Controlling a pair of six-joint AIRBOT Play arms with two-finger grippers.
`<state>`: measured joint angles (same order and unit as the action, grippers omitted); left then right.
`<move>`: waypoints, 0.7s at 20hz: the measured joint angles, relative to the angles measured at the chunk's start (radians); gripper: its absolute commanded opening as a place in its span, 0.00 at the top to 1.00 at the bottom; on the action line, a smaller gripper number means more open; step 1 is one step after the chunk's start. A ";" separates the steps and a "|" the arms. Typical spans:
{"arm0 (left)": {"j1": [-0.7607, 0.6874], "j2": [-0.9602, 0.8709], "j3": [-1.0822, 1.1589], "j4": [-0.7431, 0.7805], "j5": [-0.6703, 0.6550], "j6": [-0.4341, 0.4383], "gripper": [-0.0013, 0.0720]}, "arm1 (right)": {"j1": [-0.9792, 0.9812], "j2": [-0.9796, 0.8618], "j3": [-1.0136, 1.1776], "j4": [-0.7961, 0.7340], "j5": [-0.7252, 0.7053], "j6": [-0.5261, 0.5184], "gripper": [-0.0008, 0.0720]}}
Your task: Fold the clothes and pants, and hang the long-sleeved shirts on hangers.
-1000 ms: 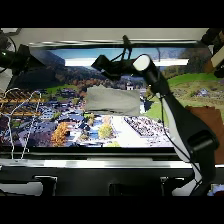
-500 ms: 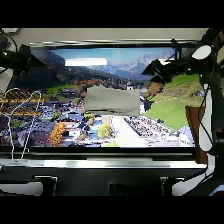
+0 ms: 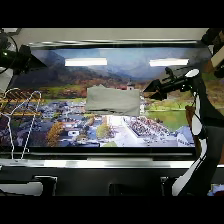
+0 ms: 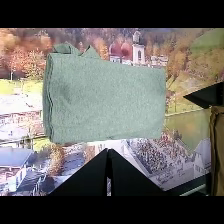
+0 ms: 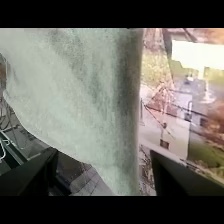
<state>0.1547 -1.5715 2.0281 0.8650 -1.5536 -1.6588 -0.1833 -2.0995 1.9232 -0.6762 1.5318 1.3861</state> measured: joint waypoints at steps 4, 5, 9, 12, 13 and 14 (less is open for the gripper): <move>-0.001 -0.002 -0.003 0.000 0.013 0.002 0.96 | 0.023 -0.044 -0.013 0.031 0.009 -0.026 0.09; -0.002 -0.002 -0.007 0.000 0.018 0.002 0.96 | 0.038 -0.048 -0.016 0.030 0.007 -0.031 0.09; -0.010 -0.005 -0.018 0.000 0.037 0.002 0.96 | 0.089 -0.057 -0.019 -0.021 -0.024 -0.033 0.18; -0.020 -0.005 -0.021 0.000 0.042 0.003 0.96 | 0.114 -0.065 -0.024 -0.043 -0.044 -0.019 0.45; -0.023 -0.005 -0.021 0.000 0.043 0.004 0.96 | 0.122 -0.066 -0.027 -0.045 -0.048 -0.017 0.57; -0.025 -0.005 -0.021 0.000 0.044 0.007 0.96 | 0.130 -0.068 -0.031 -0.046 -0.051 -0.018 0.78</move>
<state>0.1295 -1.5764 2.0068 0.8646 -1.5097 -1.6520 -0.0532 -2.1670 1.8927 -0.7219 1.4807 1.3685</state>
